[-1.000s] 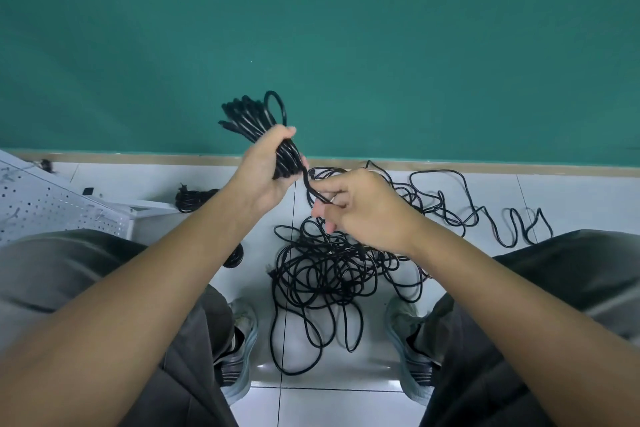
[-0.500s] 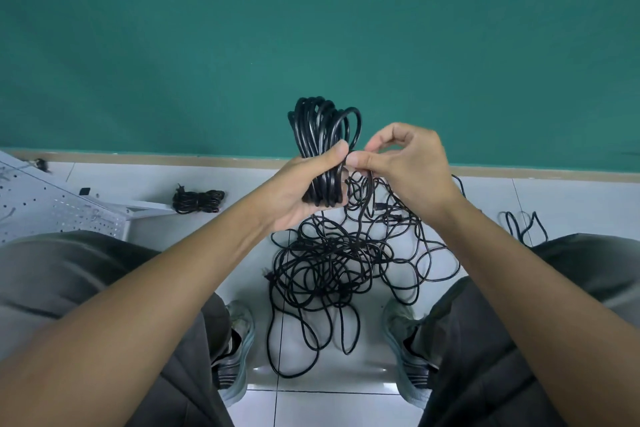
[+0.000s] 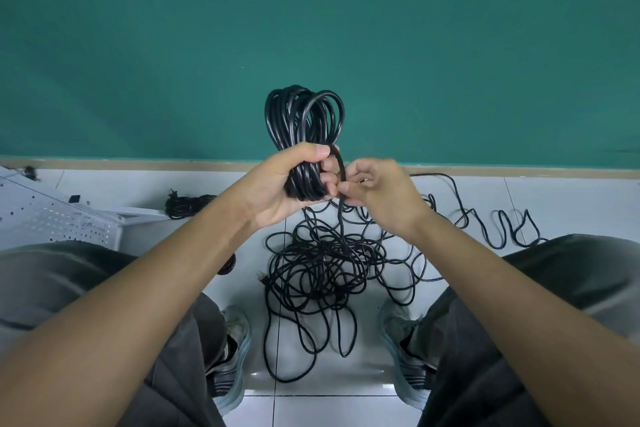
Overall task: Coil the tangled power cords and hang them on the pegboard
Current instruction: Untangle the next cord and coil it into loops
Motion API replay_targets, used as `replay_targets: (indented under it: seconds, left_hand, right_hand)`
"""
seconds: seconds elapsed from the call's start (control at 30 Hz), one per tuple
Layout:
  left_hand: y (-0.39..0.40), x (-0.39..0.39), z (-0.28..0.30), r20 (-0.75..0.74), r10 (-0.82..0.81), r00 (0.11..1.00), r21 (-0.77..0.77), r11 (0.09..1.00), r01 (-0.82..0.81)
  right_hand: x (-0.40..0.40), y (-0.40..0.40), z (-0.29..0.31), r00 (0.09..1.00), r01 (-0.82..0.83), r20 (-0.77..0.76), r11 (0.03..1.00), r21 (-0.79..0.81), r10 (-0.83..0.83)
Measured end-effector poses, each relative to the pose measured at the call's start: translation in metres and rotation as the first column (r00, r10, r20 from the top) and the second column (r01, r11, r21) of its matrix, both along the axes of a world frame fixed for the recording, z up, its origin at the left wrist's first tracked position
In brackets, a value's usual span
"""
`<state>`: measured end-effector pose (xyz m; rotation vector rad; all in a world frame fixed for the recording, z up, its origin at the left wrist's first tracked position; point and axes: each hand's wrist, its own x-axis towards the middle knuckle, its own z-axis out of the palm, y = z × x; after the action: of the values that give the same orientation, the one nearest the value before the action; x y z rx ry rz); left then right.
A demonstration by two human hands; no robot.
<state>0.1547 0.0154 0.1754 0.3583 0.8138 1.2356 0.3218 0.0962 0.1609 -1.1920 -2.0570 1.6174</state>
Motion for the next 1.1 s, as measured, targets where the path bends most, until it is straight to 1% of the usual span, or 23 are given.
replay_targets:
  seconds: [0.07,0.1,0.2,0.33,0.4,0.57,0.67,0.7,0.83,0.97,1.03,1.1]
  left_hand:
    - [0.0,-0.001,0.001,-0.09,0.009,0.996,-0.036,0.999,-0.012]
    - [0.0,-0.001,0.003,-0.16,0.004,0.987,-0.053,0.998,-0.013]
    - [0.0,0.0,0.003,-0.372,-0.027,0.928,-0.07,0.998,0.001]
    - [0.0,0.01,-0.003,-0.568,-0.046,0.822,-0.058,0.998,0.016]
    - [0.001,0.012,-0.004,-0.607,-0.048,0.794,-0.059,0.998,0.015]
    - [-0.002,0.022,-0.003,-0.576,-0.033,0.817,-0.005,0.999,0.037]
    - [-0.002,0.025,-0.004,-0.601,-0.029,0.798,0.006,0.999,0.04]
    - [-0.003,0.026,-0.004,-0.591,-0.028,0.806,0.008,0.999,0.041]
    - [-0.006,0.029,-0.004,-0.504,-0.062,0.861,-0.033,0.998,0.053]
    - [-0.006,0.028,-0.004,-0.416,-0.076,0.906,-0.057,0.997,0.058]
    - [-0.006,0.027,-0.005,-0.348,-0.045,0.936,-0.04,0.999,0.034]
    - [-0.005,0.028,-0.005,-0.259,0.003,0.966,-0.011,1.0,-0.006]
  right_hand:
    - [0.0,0.001,0.002,0.992,0.117,-0.048,0.993,0.01,-0.116]
    - [0.0,0.003,0.005,0.98,0.183,-0.084,0.983,0.015,-0.181]
    - [0.001,0.009,0.016,0.921,0.337,-0.207,0.941,0.003,-0.329]
    - [-0.003,0.01,0.026,0.839,0.45,-0.319,0.892,-0.05,-0.441]
    - [-0.004,0.01,0.029,0.819,0.466,-0.348,0.883,-0.061,-0.457]
    - [-0.006,0.012,0.032,0.808,0.446,-0.408,0.894,-0.048,-0.425]
    - [-0.005,0.011,0.032,0.807,0.43,-0.42,0.9,-0.066,-0.416]
    - [-0.004,0.011,0.032,0.809,0.424,-0.419,0.903,-0.068,-0.412]
    - [-0.006,0.013,0.03,0.836,0.395,-0.391,0.917,-0.06,-0.386]
    - [-0.009,0.019,0.024,0.888,0.348,-0.337,0.936,0.052,-0.312]
    - [-0.009,0.021,0.022,0.9,0.327,-0.327,0.943,0.068,-0.289]
    - [-0.009,0.021,0.02,0.904,0.307,-0.321,0.951,0.029,-0.282]
